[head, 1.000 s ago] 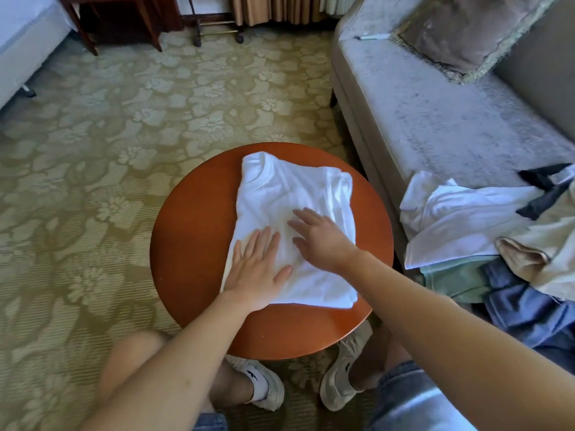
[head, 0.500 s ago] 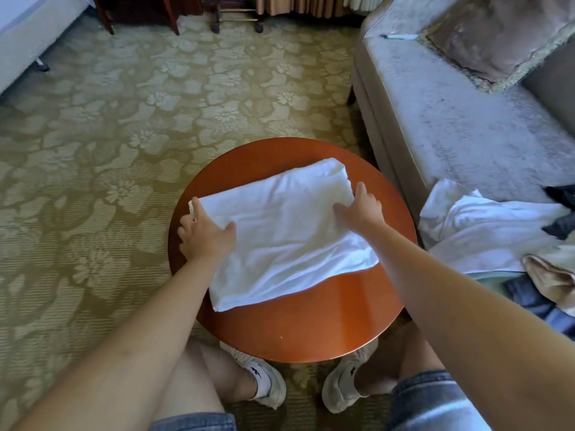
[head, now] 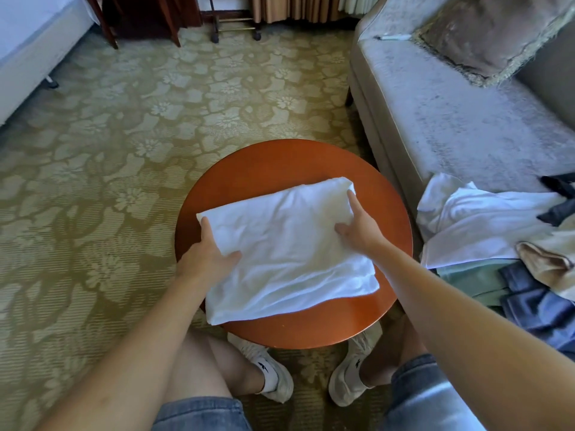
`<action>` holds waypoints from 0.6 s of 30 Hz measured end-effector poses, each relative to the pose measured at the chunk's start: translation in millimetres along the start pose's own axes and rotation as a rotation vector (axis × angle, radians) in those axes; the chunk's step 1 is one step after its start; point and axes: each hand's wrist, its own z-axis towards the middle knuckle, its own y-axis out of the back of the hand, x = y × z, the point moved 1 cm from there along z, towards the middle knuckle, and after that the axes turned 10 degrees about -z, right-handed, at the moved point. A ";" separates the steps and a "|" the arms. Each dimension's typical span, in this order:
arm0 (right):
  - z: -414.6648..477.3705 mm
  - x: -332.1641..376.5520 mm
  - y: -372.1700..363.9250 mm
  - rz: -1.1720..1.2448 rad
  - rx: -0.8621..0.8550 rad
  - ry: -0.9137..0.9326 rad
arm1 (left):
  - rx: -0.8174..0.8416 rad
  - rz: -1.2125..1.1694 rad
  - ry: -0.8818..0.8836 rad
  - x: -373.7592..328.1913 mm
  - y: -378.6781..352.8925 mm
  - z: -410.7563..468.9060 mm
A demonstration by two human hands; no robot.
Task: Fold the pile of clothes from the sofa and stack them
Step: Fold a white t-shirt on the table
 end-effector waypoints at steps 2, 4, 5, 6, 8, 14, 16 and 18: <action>-21.2 -13.5 -6.3 0.011 -0.009 0.038 | 0.006 -0.108 0.014 4.8 -8.4 -8.7; -43.9 -23.6 -9.8 0.099 -0.003 0.048 | 0.050 -0.229 0.014 5.0 -12.5 -18.7; -53.7 -29.2 -10.8 0.130 -0.006 0.046 | 0.080 -0.269 -0.003 3.0 -13.2 -23.9; -62.2 -34.7 -11.0 0.141 -0.025 0.038 | 0.106 -0.306 -0.026 0.4 -13.2 -29.0; -78.3 -44.5 -7.4 0.168 -0.079 0.017 | 0.168 -0.429 -0.084 -6.0 -12.3 -38.3; -136.4 -60.9 33.8 0.303 -0.253 -0.024 | 0.300 -0.569 -0.299 -49.2 -14.9 -77.1; -159.2 -71.3 57.9 0.288 -0.332 -0.041 | 0.288 -0.567 -0.424 -80.1 -14.8 -93.9; -187.0 -89.8 85.6 0.252 -0.411 -0.077 | 0.338 -0.551 -0.540 -116.9 -16.5 -112.7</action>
